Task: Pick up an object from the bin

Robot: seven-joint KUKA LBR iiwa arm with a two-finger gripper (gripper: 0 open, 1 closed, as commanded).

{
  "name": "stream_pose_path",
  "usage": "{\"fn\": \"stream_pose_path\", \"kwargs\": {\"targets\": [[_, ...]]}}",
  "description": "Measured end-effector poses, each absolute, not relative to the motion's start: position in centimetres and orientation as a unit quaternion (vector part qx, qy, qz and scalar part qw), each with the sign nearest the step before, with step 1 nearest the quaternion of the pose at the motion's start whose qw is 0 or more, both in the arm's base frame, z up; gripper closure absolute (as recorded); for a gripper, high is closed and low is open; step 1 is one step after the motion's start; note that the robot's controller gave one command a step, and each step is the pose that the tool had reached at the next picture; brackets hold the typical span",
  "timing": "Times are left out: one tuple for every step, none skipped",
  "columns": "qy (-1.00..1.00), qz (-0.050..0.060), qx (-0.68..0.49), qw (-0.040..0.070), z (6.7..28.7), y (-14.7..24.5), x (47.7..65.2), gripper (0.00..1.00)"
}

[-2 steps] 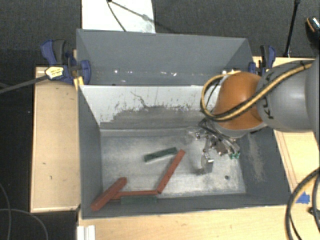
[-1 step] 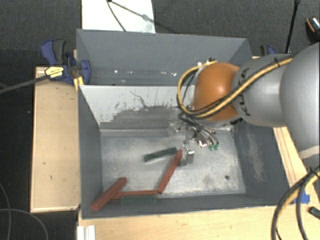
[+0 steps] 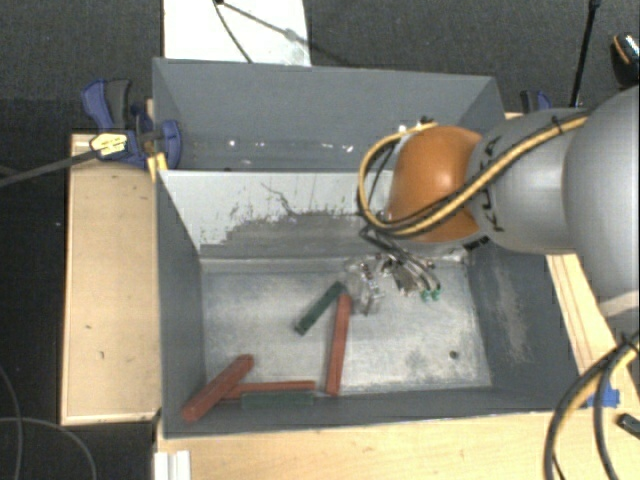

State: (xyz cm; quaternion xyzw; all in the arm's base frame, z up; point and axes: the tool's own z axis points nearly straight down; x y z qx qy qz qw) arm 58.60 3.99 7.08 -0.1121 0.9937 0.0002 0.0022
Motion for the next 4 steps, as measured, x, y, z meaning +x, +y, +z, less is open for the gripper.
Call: {"fn": "stream_pose_path", "kwargs": {"targets": [[0.994,0.0,-0.113,0.002,7.1,4.0,58.6,0.0],[0.994,0.0,-0.113,0.002,7.1,4.0,58.6,1.0],[0.993,0.0,-0.114,0.002,7.1,4.0,58.6,0.0],[0.967,0.002,-0.254,0.004,7.1,11.3,58.1,0.0]]}}
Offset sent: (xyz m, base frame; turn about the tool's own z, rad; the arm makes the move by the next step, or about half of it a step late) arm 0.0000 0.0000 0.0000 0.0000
